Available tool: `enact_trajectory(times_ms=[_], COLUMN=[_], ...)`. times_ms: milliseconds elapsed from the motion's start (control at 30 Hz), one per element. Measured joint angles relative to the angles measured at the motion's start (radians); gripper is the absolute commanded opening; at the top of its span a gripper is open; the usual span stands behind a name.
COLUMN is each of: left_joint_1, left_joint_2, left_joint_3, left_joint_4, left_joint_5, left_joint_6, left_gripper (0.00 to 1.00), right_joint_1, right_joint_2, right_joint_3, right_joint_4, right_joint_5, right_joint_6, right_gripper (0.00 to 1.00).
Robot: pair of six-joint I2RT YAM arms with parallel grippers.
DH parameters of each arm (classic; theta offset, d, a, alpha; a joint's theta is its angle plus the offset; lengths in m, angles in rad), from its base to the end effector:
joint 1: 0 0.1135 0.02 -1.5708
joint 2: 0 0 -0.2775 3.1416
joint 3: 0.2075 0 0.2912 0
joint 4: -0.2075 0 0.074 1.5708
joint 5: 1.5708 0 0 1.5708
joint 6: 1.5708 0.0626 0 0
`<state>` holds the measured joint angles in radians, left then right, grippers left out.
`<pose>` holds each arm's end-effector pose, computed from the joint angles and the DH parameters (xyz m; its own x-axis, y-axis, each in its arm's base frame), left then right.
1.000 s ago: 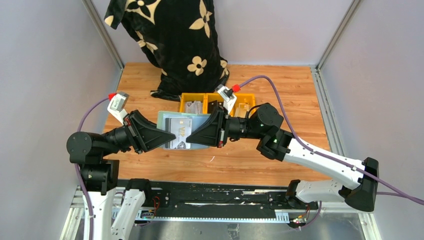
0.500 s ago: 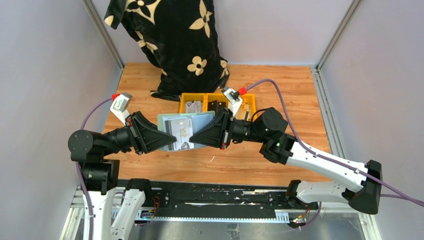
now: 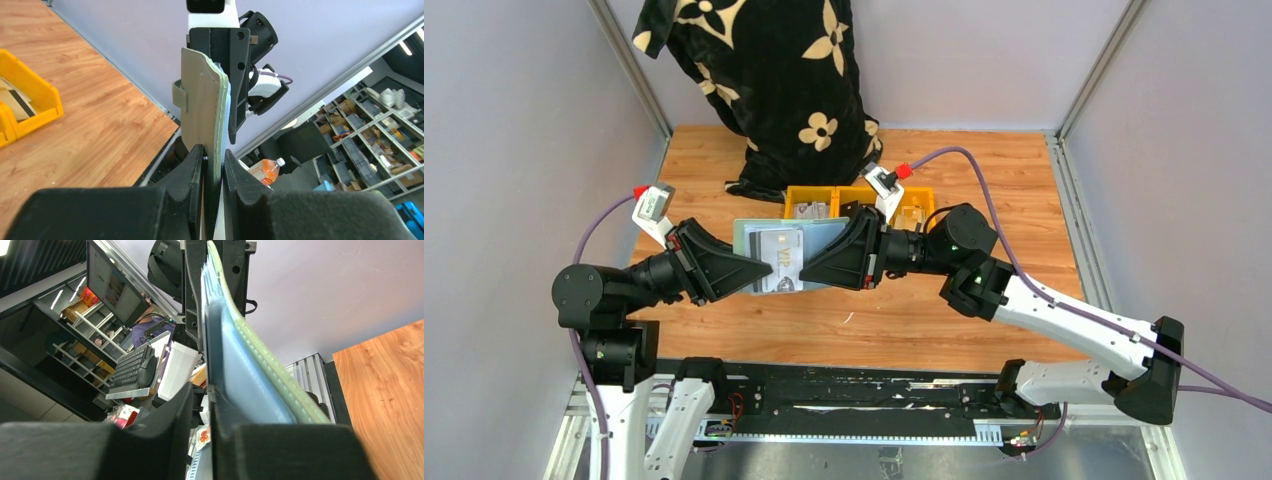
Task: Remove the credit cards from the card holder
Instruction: Remove the credit card from the card holder.
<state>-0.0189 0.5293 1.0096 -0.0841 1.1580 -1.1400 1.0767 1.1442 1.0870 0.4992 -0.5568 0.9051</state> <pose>0.0958 -0.0592 0.4767 -0.6135 -0.3530 -0.7065 0.7066 0.1542 -0.6906 0.1170 0.2869 0.4641 -0.6407 0.2185 -0.7360 -0.7611 -0.3073 0.5713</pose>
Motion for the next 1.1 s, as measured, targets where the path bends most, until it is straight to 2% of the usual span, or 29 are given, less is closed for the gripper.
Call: enact_trajectory(times_ms=[67,133,233,300,467,667,700,733,800,967,1100], left_joint_1=[0.002,0.002,0.003,0.003,0.004,0.005,0.006,0.006,0.007,0.004,0.004], left_joint_2=[-0.002,-0.002,-0.003,-0.003,-0.004,-0.009,-0.009,-0.01,-0.011,-0.018,-0.011], left_joint_3=[0.009,0.014,0.014,0.014,0.014,0.014,0.014,0.012,0.009,-0.032,-0.043], left_joint_4=[0.005,0.005,0.004,0.0,0.0,-0.003,-0.008,-0.013,-0.015,-0.021,-0.022], left_joint_5=[-0.011,-0.014,-0.018,-0.02,-0.041,-0.058,-0.055,-0.058,-0.063,-0.043,-0.037], left_joint_6=[0.003,0.005,0.008,0.013,0.019,0.032,0.034,0.037,0.037,0.017,-0.008], left_gripper=[0.0,0.0,0.0,0.0,0.0,0.0,0.02,0.12,0.39,0.54,0.56], right_joint_1=[-0.002,-0.002,-0.002,-0.002,-0.002,-0.003,-0.003,-0.003,-0.003,0.002,0.003], right_joint_2=[0.015,0.02,0.023,0.024,0.035,0.062,0.07,0.074,0.076,0.094,0.112], right_joint_3=[0.016,0.017,0.017,0.02,0.067,0.088,0.095,0.098,0.1,0.115,0.126], right_joint_4=[-0.002,-0.003,-0.003,-0.005,-0.061,-0.095,-0.102,-0.103,-0.107,-0.104,-0.105], right_joint_5=[-0.008,-0.014,-0.019,-0.019,-0.001,0.034,0.033,0.034,0.034,0.033,0.024], right_joint_6=[0.002,0.003,0.008,0.013,0.008,0.003,0.003,0.002,-0.002,-0.007,-0.011], right_gripper=[0.12,0.13,0.34,0.38,0.25,0.01,0.0,0.0,0.0,0.0,0.0])
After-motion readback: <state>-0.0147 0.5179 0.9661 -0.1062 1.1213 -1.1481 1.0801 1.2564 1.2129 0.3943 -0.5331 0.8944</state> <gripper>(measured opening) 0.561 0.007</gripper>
